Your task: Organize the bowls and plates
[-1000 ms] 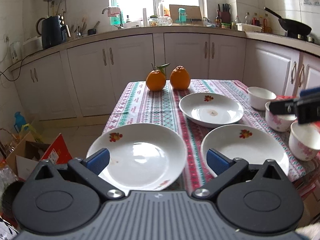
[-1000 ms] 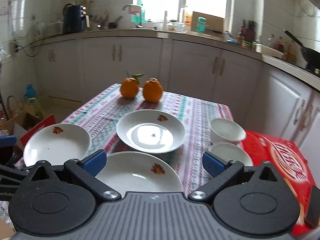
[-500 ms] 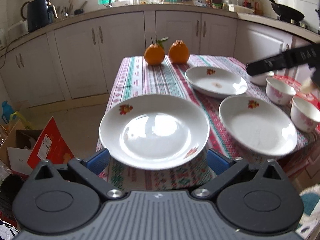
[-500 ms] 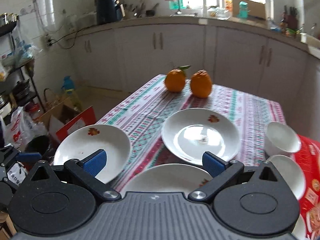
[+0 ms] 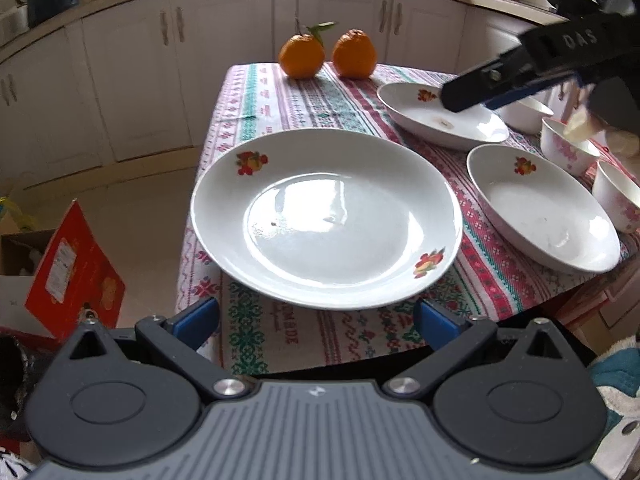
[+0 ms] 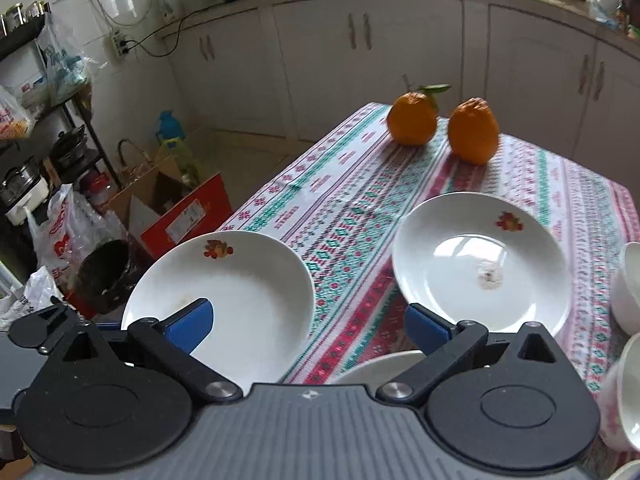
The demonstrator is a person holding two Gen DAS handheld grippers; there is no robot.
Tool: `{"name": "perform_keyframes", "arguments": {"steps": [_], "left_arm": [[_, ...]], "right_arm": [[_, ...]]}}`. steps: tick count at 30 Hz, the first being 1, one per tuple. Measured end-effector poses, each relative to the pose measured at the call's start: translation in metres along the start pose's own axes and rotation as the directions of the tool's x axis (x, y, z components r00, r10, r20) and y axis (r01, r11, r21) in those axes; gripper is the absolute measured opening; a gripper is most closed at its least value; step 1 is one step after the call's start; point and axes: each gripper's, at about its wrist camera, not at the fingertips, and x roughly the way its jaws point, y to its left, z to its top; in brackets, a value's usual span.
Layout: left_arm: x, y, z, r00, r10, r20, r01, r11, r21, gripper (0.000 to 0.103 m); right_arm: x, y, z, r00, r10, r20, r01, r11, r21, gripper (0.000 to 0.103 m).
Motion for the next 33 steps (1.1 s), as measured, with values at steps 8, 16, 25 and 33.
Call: {"name": "perform_keyframes", "arguments": {"steps": [8, 16, 25, 33], "left_arm": [[0.012, 0.003, 0.003, 1.0, -0.006, -0.009, 0.006, 0.999, 0.044, 0.102], [0.015, 0.004, 0.004, 0.999, -0.038, -0.003, 0.038, 0.997, 0.067, 0.103], [0.015, 0.005, 0.002, 0.999, -0.047, 0.019, 0.045, 0.996, 0.076, 0.103], [0.014, 0.006, 0.0, 0.998, -0.056, 0.032, 0.053, 0.995, 0.082, 0.103]], "right_arm": [[0.04, 0.001, 0.017, 0.991, 0.06, -0.119, -0.061, 0.998, -0.01, 0.103], [0.082, 0.007, 0.028, 0.96, 0.13, -0.25, -0.14, 0.99, -0.022, 0.103], [0.117, 0.004, 0.029, 0.924, 0.171, -0.341, -0.176, 0.984, 0.015, 0.103], [0.122, 0.007, 0.034, 0.905, 0.162, -0.392, -0.18, 0.984, -0.009, 0.103]]}}
